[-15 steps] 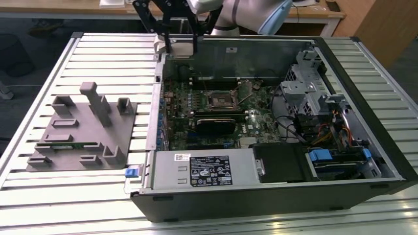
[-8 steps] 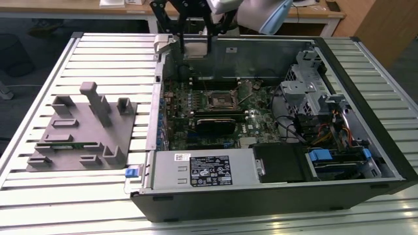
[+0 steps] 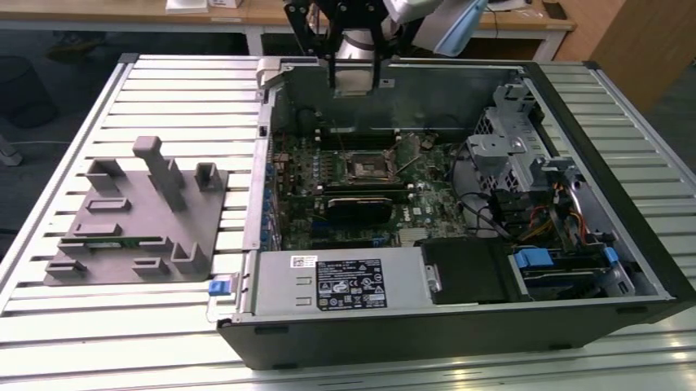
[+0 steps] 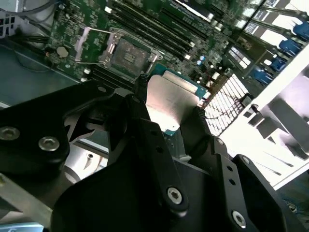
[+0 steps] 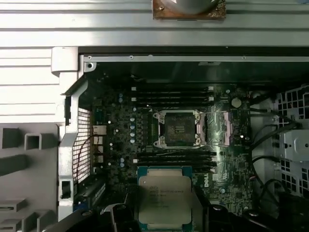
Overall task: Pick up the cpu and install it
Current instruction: 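Pick up the cpu and move it towards the insertion slot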
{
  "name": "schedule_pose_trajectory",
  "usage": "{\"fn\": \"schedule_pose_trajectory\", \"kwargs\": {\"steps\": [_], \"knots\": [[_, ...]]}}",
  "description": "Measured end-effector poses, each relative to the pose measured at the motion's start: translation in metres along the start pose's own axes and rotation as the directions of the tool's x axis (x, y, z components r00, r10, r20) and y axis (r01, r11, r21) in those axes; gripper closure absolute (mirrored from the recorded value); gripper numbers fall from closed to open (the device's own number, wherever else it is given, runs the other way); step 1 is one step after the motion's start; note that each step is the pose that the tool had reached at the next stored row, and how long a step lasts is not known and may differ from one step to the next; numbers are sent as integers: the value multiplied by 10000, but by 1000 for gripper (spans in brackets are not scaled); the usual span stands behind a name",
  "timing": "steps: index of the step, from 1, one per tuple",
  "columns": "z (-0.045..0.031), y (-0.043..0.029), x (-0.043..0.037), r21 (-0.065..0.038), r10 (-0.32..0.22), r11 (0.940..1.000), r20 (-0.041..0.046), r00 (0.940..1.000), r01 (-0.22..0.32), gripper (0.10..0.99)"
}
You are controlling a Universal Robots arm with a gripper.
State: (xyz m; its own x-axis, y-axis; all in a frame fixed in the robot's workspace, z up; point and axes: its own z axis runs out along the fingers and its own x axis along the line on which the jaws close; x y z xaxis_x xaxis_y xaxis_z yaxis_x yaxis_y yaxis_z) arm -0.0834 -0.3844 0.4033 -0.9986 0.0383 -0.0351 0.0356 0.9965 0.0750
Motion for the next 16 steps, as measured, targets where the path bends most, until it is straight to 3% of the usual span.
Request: {"fn": "schedule_pose_trajectory", "kwargs": {"steps": [4,10,16], "knots": [[11,23,-130,-5,-4,10000,53,10000,4,561],[22,57,-346,-221,4,9998,46,10000,-3,561],[35,70,-582,-222,7,9998,23,10000,-7,561]]}}
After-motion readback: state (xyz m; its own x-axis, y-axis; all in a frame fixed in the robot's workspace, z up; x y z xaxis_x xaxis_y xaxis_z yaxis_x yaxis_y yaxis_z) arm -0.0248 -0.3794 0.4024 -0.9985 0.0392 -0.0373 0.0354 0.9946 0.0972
